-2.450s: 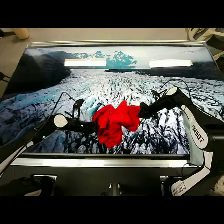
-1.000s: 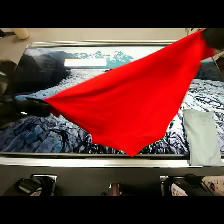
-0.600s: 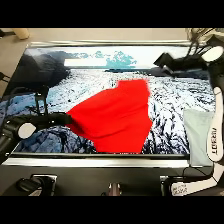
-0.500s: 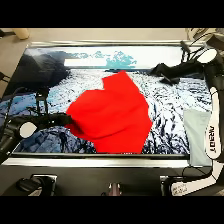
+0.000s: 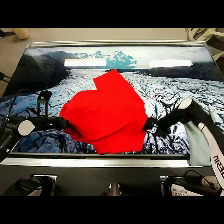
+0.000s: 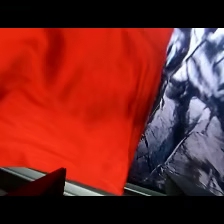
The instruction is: Fold the shirts.
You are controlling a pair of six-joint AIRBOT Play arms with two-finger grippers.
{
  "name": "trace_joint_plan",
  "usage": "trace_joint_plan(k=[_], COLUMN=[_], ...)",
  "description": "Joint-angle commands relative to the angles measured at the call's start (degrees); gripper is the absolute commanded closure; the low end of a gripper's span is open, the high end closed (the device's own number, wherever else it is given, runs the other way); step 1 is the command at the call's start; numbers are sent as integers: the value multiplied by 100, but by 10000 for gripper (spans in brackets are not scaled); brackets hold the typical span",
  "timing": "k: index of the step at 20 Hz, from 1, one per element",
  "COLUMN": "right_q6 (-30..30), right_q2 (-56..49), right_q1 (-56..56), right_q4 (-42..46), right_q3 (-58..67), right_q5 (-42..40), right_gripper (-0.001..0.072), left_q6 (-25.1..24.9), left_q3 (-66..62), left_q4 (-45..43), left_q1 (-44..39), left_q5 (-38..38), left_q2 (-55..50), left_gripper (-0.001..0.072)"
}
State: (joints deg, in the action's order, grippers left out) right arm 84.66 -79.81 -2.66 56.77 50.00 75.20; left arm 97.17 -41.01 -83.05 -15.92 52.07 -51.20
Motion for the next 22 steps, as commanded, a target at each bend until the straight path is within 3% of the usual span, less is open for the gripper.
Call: trace_joint_plan(k=[1,4,5,6,7,10,12,15,18,20,22], right_q6=[-90,282,291,291,249,-177,-282,131,149,544,796], right_q2=[195,197,197,197,214,756,1478,2667,3661,4050,4168], right_q1=[525,1093,1196,1213,1209,1211,1211,1211,1211,1211,1211], right_q4=[-474,-520,-586,-597,-544,273,1300,3104,3359,3283,3287], right_q3=[-1080,-1088,-1071,-1008,-839,457,1982,4441,5672,5759,5759], right_q5=[-940,-1578,-1799,-1840,-1779,-1340,-1270,-2081,-2872,-2798,-2426], right_gripper=[83,91,279,537,692,697,697,696,696,696,696], left_q6=[-70,-74,-74,-76,-133,-688,-723,-715,-658,-636,-343], left_q3=[-2,-7,-20,-61,-146,-927,-1943,-4061,-5659,-5980,-5980], left_q4=[17,15,15,13,13,-120,-601,-909,-286,522,785], left_q1=[13,13,13,13,13,13,13,13,13,13,13], left_q5=[208,461,514,555,581,990,1497,1947,1718,1733,2177], left_q2=[0,2,4,4,11,136,326,763,1150,1285,1263], left_gripper=[681,681,681,680,680,681,681,681,681,681,682])
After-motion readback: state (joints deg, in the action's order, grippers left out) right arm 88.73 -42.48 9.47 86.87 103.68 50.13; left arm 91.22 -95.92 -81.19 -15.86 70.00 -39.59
